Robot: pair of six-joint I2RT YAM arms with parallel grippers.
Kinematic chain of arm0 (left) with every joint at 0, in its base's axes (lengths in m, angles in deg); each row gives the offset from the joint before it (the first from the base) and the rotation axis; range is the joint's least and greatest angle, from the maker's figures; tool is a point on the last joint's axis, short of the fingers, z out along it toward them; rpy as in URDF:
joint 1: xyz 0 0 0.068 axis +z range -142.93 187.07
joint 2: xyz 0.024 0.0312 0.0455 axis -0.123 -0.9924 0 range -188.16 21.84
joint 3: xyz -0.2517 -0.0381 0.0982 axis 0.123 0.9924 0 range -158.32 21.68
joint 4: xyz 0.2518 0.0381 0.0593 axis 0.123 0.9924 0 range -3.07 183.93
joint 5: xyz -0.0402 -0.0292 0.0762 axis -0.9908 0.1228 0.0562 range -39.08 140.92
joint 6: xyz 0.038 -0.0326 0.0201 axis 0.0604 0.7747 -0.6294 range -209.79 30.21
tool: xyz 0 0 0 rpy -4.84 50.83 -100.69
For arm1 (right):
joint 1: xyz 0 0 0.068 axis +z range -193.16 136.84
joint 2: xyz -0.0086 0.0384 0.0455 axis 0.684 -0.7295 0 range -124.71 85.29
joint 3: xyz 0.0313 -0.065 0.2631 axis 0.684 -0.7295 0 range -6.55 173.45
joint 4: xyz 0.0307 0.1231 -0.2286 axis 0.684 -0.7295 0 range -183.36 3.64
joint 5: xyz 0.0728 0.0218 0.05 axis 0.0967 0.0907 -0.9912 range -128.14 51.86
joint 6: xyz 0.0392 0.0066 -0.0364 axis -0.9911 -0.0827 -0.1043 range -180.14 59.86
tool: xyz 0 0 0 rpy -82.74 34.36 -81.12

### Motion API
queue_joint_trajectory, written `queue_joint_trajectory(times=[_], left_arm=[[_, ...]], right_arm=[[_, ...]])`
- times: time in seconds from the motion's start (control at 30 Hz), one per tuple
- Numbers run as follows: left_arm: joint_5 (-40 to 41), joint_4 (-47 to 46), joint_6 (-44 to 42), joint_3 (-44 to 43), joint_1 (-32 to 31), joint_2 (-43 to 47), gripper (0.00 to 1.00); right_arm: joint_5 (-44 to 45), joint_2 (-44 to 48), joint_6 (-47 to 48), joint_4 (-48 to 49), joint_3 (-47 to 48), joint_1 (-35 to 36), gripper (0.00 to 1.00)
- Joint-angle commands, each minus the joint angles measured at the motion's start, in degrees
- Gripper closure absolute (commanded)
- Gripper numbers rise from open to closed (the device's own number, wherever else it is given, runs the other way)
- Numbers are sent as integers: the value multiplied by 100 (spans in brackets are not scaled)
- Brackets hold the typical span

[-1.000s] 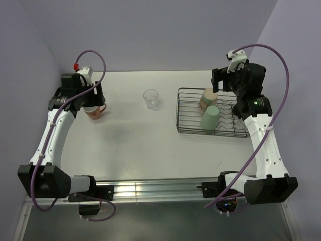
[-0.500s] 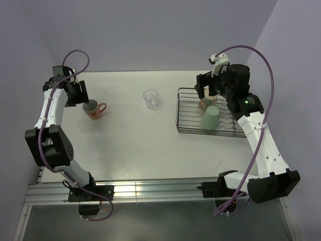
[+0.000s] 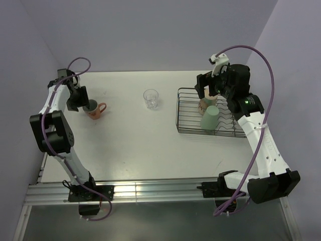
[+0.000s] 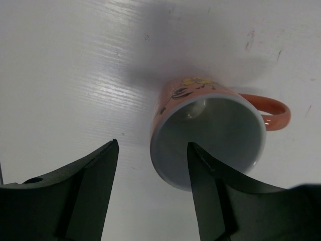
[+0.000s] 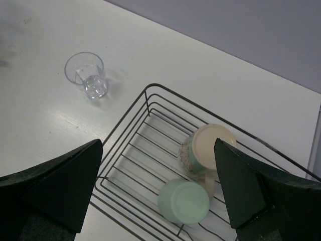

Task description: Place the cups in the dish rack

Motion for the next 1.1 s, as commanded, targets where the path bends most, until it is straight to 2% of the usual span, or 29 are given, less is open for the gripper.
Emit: queue_joint_trajectory(times=[0.0, 0.17, 0.37, 0.5, 0.67, 0.7, 0.8, 0.93, 1.07], left_arm=[[-68, -138, -73, -161, -1, -152, 36], [-59, -323, -91, -73, -1, -371, 39], [-252, -446, -3, -11, -28, -486, 53], [-358, -455, 41, 59, -36, -539, 70], [-472, -560, 41, 182, -54, -530, 82], [-490, -578, 33, 217, -54, -513, 88], [-490, -639, 15, 278, -81, -530, 100], [-638, -596, -46, 165, -125, -504, 100], [-990, -840, -187, 59, -116, 117, 100]], right_arm=[[3, 103, -52, 116, -61, 33, 0], [-23, 77, -105, 194, -175, 42, 0], [-129, 77, -219, 476, -597, 42, 0], [-304, -2, -368, 476, -580, 42, 0], [-585, -55, -588, 441, -500, 42, 0], [-638, -46, -649, 510, -535, 42, 0], [-849, 68, -948, 721, -658, 42, 0], [-1104, 68, -1335, 757, -641, 42, 0], [-1517, -2, -1545, 591, -369, 42, 0]])
